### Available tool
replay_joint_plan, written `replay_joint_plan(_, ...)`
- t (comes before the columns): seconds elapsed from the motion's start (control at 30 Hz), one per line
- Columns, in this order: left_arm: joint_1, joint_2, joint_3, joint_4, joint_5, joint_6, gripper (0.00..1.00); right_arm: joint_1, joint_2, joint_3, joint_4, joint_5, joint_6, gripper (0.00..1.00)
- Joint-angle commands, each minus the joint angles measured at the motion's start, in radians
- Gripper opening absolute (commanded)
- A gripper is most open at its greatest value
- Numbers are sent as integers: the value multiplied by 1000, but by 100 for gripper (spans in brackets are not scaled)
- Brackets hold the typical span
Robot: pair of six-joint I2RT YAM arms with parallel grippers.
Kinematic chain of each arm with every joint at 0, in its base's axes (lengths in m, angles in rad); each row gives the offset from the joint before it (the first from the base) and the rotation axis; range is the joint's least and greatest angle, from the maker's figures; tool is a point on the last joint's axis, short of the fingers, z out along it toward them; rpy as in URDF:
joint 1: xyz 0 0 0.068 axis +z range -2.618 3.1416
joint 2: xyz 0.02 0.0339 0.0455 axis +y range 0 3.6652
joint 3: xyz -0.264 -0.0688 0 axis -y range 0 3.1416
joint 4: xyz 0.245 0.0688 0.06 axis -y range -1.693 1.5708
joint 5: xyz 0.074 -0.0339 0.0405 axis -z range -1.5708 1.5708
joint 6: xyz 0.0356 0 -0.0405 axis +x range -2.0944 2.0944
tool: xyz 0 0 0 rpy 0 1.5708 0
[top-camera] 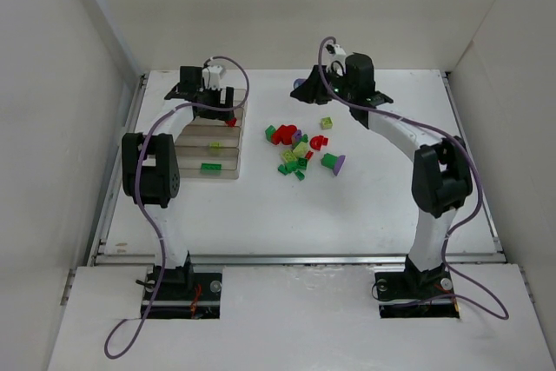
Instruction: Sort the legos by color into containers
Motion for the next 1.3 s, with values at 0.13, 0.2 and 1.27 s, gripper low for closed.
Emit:
replay_joint_plan(0.13,3,-117,38,-43,-6,48,85,-19,-21,55,28,-63,-13,0)
replay_joint_plan(0.2,3,-164,50,-55,5,87,83,-19,-46,55,28,-76,-39,0)
replay_joint_plan(1.27,-457,-588,45,-529,642,808,61,269,-611,-413,-132,-205,-984,0)
